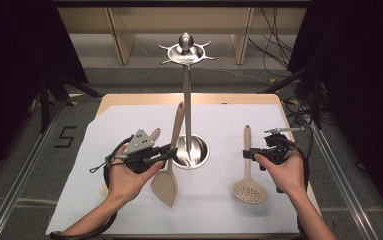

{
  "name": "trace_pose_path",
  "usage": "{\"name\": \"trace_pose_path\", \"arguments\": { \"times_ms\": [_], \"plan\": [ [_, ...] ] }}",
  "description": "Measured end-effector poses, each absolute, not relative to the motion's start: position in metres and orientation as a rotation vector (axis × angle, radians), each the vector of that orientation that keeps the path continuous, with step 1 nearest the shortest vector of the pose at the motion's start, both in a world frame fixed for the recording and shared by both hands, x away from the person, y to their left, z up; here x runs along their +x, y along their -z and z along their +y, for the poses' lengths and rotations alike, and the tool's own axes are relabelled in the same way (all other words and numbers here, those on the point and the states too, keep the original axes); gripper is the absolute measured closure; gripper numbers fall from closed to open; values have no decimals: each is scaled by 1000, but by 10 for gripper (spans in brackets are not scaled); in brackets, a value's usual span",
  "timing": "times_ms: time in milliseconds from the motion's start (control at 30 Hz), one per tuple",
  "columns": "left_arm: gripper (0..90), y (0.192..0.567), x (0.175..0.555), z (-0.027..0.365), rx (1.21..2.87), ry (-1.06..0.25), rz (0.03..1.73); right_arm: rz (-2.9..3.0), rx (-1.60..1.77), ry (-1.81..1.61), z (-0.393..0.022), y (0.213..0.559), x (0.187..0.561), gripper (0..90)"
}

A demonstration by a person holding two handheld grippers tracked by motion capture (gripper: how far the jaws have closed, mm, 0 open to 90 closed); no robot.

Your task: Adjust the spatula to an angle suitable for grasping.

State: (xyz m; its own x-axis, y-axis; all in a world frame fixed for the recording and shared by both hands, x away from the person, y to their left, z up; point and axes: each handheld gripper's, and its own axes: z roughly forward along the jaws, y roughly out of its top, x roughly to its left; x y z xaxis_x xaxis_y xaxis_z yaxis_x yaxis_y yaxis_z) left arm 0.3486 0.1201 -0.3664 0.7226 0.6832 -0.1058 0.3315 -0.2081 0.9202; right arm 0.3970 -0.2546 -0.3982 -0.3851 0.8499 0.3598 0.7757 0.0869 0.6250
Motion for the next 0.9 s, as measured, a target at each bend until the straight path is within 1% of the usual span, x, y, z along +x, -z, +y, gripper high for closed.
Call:
{"name": "trace_pose_path", "arguments": {
  "times_ms": [300,900],
  "plan": [
    [773,357,349,128,1766,-420,790,2253,1672,-1196,-254,398,397,645],
    [773,341,346,140,1740,-469,750,2284,1678,-1173,-256,397,397,642]
  ]
}}
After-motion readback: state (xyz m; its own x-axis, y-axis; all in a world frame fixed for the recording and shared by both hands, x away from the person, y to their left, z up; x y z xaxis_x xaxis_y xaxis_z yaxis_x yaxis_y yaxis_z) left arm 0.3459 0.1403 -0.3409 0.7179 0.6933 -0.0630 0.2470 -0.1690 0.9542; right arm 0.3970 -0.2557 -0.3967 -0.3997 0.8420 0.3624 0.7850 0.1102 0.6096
